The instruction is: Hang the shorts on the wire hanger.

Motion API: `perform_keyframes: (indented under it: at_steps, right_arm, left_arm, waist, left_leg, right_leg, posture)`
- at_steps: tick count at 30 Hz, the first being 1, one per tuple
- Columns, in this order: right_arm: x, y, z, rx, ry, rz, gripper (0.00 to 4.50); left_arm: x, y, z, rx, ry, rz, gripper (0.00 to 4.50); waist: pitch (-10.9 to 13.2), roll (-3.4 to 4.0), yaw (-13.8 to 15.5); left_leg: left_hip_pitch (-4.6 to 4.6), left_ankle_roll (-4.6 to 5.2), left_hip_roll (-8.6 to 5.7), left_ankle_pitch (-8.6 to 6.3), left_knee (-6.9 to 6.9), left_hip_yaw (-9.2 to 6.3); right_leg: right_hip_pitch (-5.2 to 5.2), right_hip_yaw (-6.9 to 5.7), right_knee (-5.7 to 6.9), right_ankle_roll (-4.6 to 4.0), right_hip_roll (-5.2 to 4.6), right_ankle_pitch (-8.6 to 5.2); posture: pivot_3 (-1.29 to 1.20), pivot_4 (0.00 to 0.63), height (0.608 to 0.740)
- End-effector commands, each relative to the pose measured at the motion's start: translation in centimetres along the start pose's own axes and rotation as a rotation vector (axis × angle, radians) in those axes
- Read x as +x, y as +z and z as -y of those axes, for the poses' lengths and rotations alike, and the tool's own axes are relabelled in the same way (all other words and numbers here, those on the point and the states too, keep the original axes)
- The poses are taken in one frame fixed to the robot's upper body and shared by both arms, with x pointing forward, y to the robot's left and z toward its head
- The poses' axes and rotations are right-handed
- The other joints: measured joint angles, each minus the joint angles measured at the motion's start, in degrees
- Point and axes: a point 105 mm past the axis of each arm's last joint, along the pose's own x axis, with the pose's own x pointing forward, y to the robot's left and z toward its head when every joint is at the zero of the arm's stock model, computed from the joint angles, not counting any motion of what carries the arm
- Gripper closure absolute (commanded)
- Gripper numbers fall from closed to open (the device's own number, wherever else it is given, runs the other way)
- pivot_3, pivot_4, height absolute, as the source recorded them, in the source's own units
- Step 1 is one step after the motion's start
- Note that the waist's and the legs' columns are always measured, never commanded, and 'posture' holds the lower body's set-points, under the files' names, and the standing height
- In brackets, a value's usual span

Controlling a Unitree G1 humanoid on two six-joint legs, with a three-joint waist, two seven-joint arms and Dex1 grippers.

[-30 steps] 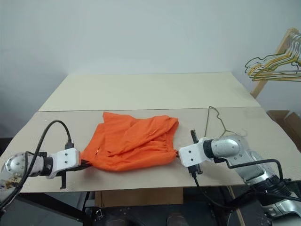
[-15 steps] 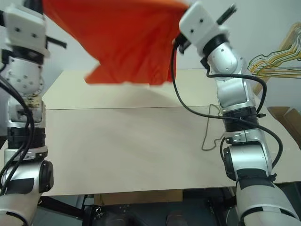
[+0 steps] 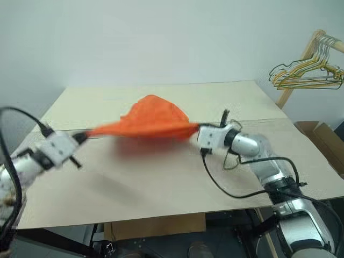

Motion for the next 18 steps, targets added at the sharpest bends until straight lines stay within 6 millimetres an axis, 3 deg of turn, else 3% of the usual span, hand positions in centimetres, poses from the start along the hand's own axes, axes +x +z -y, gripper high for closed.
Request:
perform_keyframes:
  at_steps: [1,4,9,18]
  right_arm:
    - [-0.8,0.3,-1.4,-0.083,0.129,0.024,4.5]
    - [-2.5,-0.4,-3.2,-0.123,0.294,0.006,4.5]
    - [-4.9,-0.6,-4.0,-0.163,0.445,-0.004,4.5]
    - [-6.1,-0.7,-6.1,-0.156,0.617,-0.014,4.5]
  left_arm:
    - [-1.4,-0.9,3.4,0.052,-0.212,-0.068,4.49]
    - [-3.1,-1.9,6.3,0.054,-0.359,-0.136,4.49]
    - [-5.1,-0.6,8.8,0.031,-0.52,-0.138,4.49]
    - [-6.5,0.0,9.3,0.02,-0.651,-0.193,4.49]
  waist:
    - [0.0,-0.01,0.1]
    - [0.1,-0.06,0.8]
    - [0.1,-0.15,1.4]
    - [0.1,-0.18,2.2]
  left_leg:
    - [0.03,0.0,0.0,0.0,0.0,0.01]
    - [0.12,0.0,-0.02,0.0,0.0,0.06]
    - [0.17,0.04,0.06,-0.03,0.0,0.17]
    - [0.47,0.09,0.19,-0.06,-0.05,0.32]
  right_leg:
    - [0.02,0.0,0.0,0.0,-0.01,0.0]
    - [0.1,0.0,0.01,-0.01,-0.04,-0.01]
    - [0.13,-0.01,-0.03,-0.03,-0.05,-0.05]
    - [0.24,0.04,0.06,-0.22,0.1,-0.18]
  posture:
    - [-0.03,0.0,0.74]
    - [-0.04,0.0,0.74]
    - [-0.04,0.0,0.74]
    - [-0.02,0.0,0.74]
